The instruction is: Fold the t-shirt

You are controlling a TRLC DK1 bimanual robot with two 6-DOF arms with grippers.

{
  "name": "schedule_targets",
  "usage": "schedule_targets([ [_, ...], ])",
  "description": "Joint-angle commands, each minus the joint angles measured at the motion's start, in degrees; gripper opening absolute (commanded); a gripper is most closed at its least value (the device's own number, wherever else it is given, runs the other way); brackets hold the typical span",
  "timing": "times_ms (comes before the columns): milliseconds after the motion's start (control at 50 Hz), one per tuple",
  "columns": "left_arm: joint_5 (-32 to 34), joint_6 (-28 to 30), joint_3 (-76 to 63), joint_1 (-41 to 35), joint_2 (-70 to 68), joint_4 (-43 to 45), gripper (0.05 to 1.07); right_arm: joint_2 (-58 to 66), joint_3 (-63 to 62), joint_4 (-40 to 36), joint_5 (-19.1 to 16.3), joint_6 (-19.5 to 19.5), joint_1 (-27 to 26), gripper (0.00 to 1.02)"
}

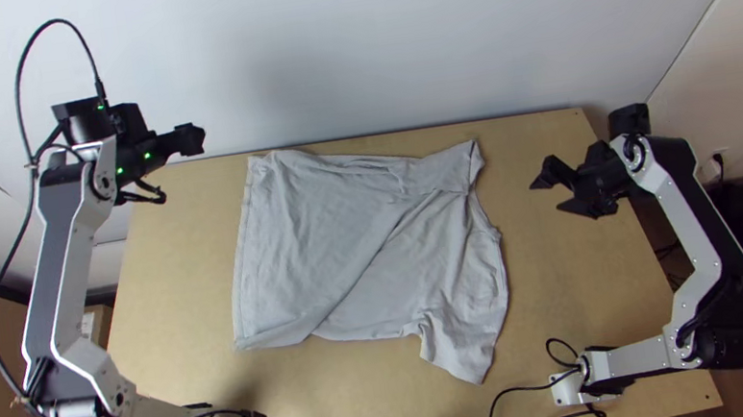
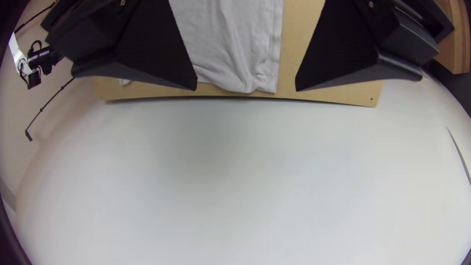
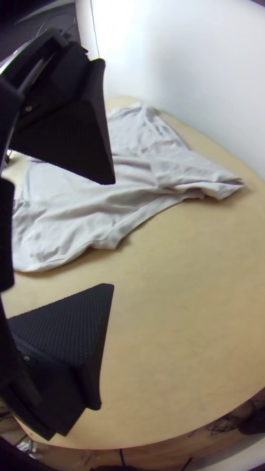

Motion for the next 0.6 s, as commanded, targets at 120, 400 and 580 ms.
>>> schedule_targets([
  [120, 0.71, 1.89, -5.25, 0.09, -9.77, -2.55, 1.02, -5.45, -11.76, -5.71, -2.49, -9.22, -1.82, 0.75],
  [400, 0.62, 2.60, -11.66, 0.09, -15.84, -2.55, 1.02, -10.37, -24.51, -1.75, -1.70, -12.65, 5.29, 0.55],
  [580, 0.62, 2.68, -13.33, 0.09, -17.95, -2.73, 1.02, -10.72, -28.29, 0.53, -1.00, -11.77, 10.22, 0.55],
])
